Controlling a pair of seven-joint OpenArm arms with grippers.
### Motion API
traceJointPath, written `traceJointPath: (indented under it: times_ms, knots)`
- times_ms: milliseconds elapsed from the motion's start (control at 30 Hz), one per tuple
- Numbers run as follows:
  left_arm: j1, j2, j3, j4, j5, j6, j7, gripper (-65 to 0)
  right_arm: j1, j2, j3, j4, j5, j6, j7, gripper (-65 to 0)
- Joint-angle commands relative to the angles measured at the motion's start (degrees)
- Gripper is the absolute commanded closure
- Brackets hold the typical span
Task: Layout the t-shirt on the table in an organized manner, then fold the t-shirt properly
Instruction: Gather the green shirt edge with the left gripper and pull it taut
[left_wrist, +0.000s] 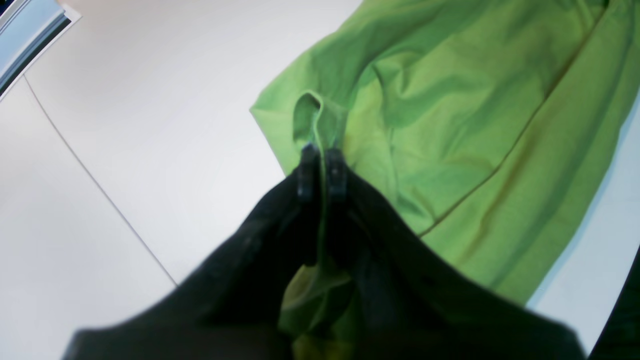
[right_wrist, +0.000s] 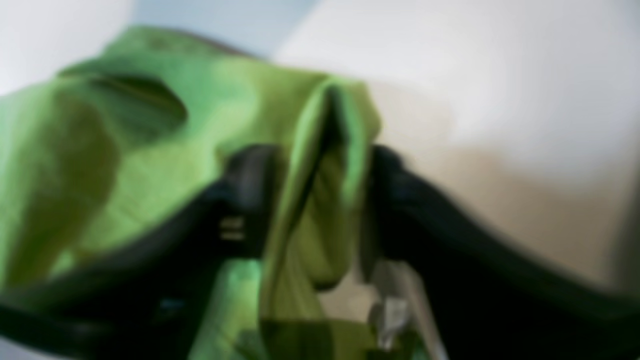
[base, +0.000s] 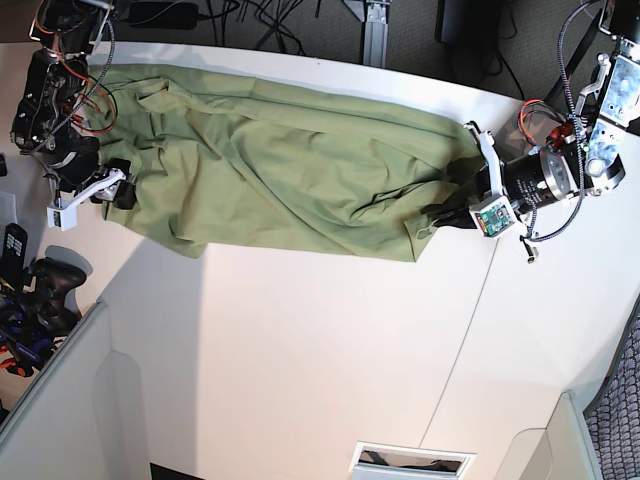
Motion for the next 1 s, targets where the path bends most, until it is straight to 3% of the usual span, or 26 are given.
traceJointPath:
  times_ms: [0,200,367,567,733,867,967]
  knots:
    - [-0.94,-0.48,-0.37,1.03,-0.81,-0.14,-1.81,0.0,1.27,1.60,1.33,1.40,1.07,0.33,1.27,-36.0]
    - [-0.63,-0.55,-0.13,1.03,-0.76,-0.14,-1.31,0.0,1.62,1.40,7.89,7.43,5.86,0.37,0.83,-36.0]
    - [-0.63,-1.40,2.69,1.03,-0.59,-0.14,-1.31,0.0,4.55,0.22,7.61,8.63,5.84,0.39,0.72,-36.0]
    - [-0.66,-1.46,5.46,1.03,-0.33,-0.14,-1.33,0.0,8.31,-2.73,1.42,3.43,-1.33,0.35,3.32,-36.0]
    - [-0.68,-1.62,5.57,1.03,-0.33,-0.14,-1.33,0.0,8.44,-3.04,-6.62,-1.97,-7.56,0.17,6.80,-36.0]
    - [-0.66,-2.08,5.57,1.03,-0.37,-0.14,-1.36,0.0,8.37,-3.04,-8.48,-3.54,-9.20,0.17,7.39,-35.7]
    - [-0.66,-2.08,5.57,1.03,-0.37,-0.14,-1.38,0.0,8.22,-3.06,-8.48,-3.54,-9.20,0.17,7.34,-25.4]
